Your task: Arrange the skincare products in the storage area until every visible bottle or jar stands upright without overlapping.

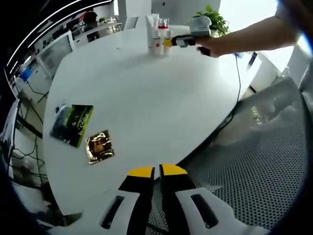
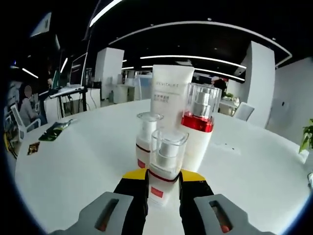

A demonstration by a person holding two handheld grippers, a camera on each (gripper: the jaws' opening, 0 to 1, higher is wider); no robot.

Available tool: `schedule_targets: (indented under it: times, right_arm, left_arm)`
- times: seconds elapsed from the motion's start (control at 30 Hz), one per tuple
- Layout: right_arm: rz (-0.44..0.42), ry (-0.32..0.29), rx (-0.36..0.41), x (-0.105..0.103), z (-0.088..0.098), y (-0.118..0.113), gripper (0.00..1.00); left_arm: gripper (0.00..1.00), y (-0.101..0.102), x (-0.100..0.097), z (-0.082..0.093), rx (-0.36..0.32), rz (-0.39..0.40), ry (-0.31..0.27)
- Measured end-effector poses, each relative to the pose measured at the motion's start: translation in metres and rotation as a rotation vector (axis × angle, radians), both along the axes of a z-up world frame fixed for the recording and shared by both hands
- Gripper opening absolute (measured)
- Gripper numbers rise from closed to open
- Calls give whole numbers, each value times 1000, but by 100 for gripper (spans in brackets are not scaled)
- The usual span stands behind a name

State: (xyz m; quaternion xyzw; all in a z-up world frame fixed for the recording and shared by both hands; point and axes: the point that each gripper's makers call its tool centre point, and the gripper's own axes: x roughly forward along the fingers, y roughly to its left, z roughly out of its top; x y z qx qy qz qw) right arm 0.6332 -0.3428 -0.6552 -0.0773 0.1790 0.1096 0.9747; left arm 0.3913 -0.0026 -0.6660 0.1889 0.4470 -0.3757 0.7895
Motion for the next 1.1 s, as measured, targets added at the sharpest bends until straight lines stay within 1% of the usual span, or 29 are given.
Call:
schedule_targets:
  times: [0.13, 0.33, 0.47, 0.53, 0.67, 0.73, 0.77, 0.8, 0.87, 0.93, 1.0, 1.1]
  right_arm:
    - [-9, -2, -5, 2, 0, -1, 17]
    - [-19, 8, -46, 3, -1, -3, 17]
    - [-47, 16, -58, 5, -2, -8, 17]
    - [-78, 26, -46, 5, -3, -10, 17]
    - [-96, 47, -69, 5, -6, -11, 17]
    - [-108, 61, -65, 4, -8, -12, 17]
    - [-116, 85, -56, 3, -13, -12, 17]
    - [-123, 130, -53, -1, -20, -13, 16]
    - [-121, 125, -65, -1, -21, -13, 16]
    - [-125, 122, -47, -1, -21, -13, 17]
    - [-130, 127, -45, -2, -21, -13, 20]
    - [-137, 131, -36, -2, -21, -15, 20]
  left_arm:
    - [1, 0, 0, 0, 0, 1, 2]
    - [1, 1, 0, -1, 5, 3, 6]
    - [1, 1, -1, -1, 4, 4, 8]
    - [0, 1, -1, -2, 6, 1, 11]
    - [0, 1, -1, -2, 7, -1, 12]
    - [0, 1, -1, -2, 9, -1, 13]
    - [0, 1, -2, -2, 8, -1, 14]
    - [0, 1, -1, -2, 8, 0, 14]
    - [0, 1, -1, -2, 7, 1, 13]
    - [0, 1, -1, -2, 6, 2, 13]
    - [0, 2, -1, -2, 9, 1, 12]
    - [0, 1, -1, -2, 5, 1, 11]
